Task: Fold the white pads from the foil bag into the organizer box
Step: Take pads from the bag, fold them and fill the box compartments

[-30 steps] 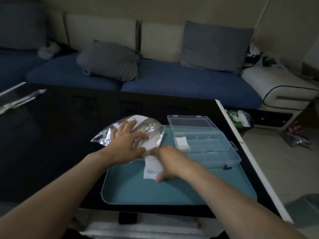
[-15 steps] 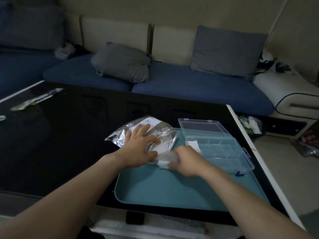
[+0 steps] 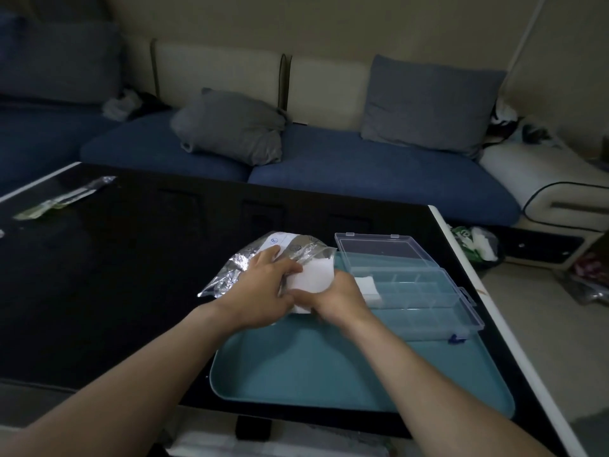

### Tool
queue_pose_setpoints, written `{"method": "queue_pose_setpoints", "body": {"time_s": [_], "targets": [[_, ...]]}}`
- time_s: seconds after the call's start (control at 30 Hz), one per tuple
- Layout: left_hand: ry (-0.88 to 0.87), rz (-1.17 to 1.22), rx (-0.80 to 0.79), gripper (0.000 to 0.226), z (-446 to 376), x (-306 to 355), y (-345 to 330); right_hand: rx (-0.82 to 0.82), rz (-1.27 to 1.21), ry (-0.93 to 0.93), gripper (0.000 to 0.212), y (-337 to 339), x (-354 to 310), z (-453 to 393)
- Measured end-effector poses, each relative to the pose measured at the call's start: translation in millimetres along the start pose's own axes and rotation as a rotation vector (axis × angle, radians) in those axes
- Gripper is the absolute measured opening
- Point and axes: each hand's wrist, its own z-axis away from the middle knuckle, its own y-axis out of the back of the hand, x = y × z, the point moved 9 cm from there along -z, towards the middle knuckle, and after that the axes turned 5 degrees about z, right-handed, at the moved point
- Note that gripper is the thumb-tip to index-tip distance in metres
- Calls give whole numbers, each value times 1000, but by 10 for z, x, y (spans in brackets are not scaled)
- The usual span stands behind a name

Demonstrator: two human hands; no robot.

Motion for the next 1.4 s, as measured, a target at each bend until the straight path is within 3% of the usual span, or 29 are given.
{"method": "queue_pose_setpoints", "body": {"time_s": [0.17,0.3,0.5,0.6,0.67,0.7,0.8,0.83,0.9,0.97,1.1,1.23,1.4], "targets": [[42,-33,43,62,33,11,28,149,51,44,31,270,-72,-24],[64,-129,78,58,9,39,22,133,-212,-46,19,445,66,4],[10,-151,85,52,29,234,7,49,-525,-103,23,772,139,122],[-181,88,310,50,104,564,187,-1,-594,-51,25,885,109,183],[-201,319,399,43,158,699,284,-61,-556,22,32,912,51,220],[-159,440,349,44,156,742,246,-98,-510,61,37,908,21,240],[30,754,-26,49,118,780,-162,-123,-349,162,35,884,-75,313],[48,850,-138,37,134,816,-293,-95,-284,183,30,889,-99,334],[59,950,-209,17,154,836,-397,-62,-156,199,47,864,-136,356],[138,998,-146,22,131,733,-404,-30,-73,179,62,866,-147,361],[270,1083,-1,19,119,574,-383,67,-49,207,53,995,-155,325],[266,964,142,14,162,538,-248,42,-153,210,18,997,-139,306],[199,950,188,4,170,643,-172,93,-156,238,31,1024,-201,328]]}}
